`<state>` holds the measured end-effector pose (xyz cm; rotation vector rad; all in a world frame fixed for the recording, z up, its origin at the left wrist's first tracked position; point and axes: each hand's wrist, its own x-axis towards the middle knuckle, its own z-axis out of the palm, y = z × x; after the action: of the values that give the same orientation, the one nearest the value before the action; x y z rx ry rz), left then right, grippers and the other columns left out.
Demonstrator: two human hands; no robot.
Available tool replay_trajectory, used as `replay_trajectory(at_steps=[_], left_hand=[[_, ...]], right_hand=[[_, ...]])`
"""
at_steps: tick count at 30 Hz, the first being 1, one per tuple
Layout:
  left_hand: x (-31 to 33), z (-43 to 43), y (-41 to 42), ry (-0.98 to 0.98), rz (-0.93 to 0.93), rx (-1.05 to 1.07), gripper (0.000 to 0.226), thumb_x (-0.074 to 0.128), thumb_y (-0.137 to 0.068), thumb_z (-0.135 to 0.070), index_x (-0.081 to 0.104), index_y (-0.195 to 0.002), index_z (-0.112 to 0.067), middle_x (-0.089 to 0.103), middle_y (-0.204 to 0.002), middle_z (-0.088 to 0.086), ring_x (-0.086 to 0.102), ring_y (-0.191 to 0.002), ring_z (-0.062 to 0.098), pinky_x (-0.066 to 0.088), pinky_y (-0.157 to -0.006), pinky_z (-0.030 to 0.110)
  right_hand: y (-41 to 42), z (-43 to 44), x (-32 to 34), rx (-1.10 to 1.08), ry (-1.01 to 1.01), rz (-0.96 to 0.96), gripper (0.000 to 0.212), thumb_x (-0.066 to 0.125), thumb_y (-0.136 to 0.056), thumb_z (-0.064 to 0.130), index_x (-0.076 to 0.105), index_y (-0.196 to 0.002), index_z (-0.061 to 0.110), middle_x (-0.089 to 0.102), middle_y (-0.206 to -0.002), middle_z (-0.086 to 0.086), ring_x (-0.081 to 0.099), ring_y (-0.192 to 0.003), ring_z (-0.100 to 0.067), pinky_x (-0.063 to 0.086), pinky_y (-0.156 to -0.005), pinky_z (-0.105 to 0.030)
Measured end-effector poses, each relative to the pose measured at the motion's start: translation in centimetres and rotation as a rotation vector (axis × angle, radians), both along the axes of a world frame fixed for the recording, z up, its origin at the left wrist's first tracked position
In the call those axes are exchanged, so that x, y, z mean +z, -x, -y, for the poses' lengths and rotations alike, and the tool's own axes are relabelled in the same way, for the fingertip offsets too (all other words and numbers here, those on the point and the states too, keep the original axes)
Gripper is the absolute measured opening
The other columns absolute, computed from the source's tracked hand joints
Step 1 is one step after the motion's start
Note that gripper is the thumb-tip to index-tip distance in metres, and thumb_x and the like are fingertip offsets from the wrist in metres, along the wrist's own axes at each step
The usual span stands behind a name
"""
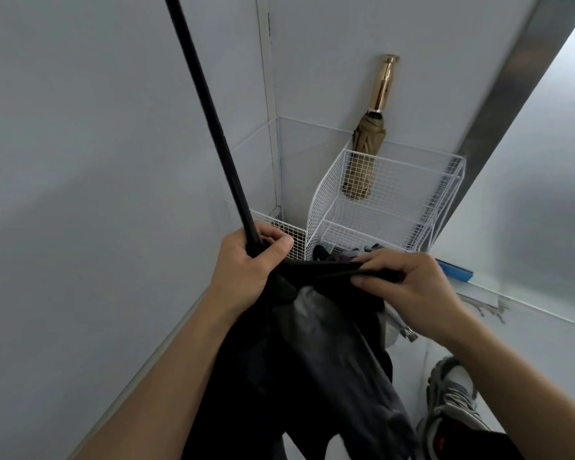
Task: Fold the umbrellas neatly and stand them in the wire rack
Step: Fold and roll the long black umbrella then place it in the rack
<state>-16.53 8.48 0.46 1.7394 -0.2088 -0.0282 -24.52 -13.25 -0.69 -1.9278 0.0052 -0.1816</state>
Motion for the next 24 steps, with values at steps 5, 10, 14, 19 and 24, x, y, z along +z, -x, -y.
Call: replay_trajectory(at_steps=[5,10,14,19,24], left_hand=[[0.1,-0.4,-0.3,0.050,0.024,0.040,0.017,0.073,-0.086,-0.010,0.067,-0.073,-0.017,0.062,-0.068,-0.002,0.058,-0.066,0.010,0.048,-0.068,0.024],[-0.1,0.5,0.8,0.006,0.031,-0.057,0.014,0.074,-0.085,-0.009,0.066,-0.076,-0.017,0.062,-0.067,-0.006,0.059,-0.065,0.008,0.049,-0.066,0.020],[-0.6,1.1,1.1,-0.055,0.075,0.008,0.016,0.074,-0.086,-0.011,0.066,-0.075,-0.020,0.062,-0.064,-0.012,0.059,-0.063,0.001,0.048,-0.064,0.015],[-1.1,1.4,0.6,-0.082,0.143,0.196,0.021,0.072,-0.087,-0.012,0.063,-0.074,-0.026,0.061,-0.066,-0.011,0.059,-0.064,0.003,0.048,-0.065,0.017],[-1.4,2.2,1.0,-0.082,0.215,0.255,0.021,0.069,-0.089,-0.012,0.061,-0.076,-0.027,0.061,-0.068,-0.010,0.059,-0.065,0.004,0.045,-0.065,0.013]], right_hand=[[0.0,0.4,0.1,0.072,0.007,-0.082,0.008,0.077,-0.081,0.013,0.080,-0.083,0.019,0.074,-0.089,0.002,0.070,-0.085,-0.011,0.054,-0.079,-0.026],[-0.2,-1.8,-0.9,0.022,0.100,-0.060,0.013,0.081,-0.074,0.034,0.081,-0.087,0.031,0.071,-0.102,0.016,0.064,-0.103,-0.001,0.051,-0.097,-0.035],[0.0,-2.3,-1.2,-0.184,0.346,-0.008,0.031,0.072,-0.072,0.058,0.074,-0.097,0.040,0.062,-0.112,0.022,0.058,-0.111,-0.006,0.049,-0.095,-0.042],[1.5,-4.0,1.6,-0.290,0.452,-0.011,0.059,0.045,-0.075,0.085,0.063,-0.066,0.030,0.059,-0.065,0.017,0.055,-0.065,0.001,0.041,-0.060,-0.028],[1.4,-5.5,1.1,-0.148,0.515,-0.270,0.025,0.066,-0.079,0.057,0.073,-0.087,0.035,0.069,-0.080,0.019,0.064,-0.081,-0.003,0.053,-0.075,-0.033]])
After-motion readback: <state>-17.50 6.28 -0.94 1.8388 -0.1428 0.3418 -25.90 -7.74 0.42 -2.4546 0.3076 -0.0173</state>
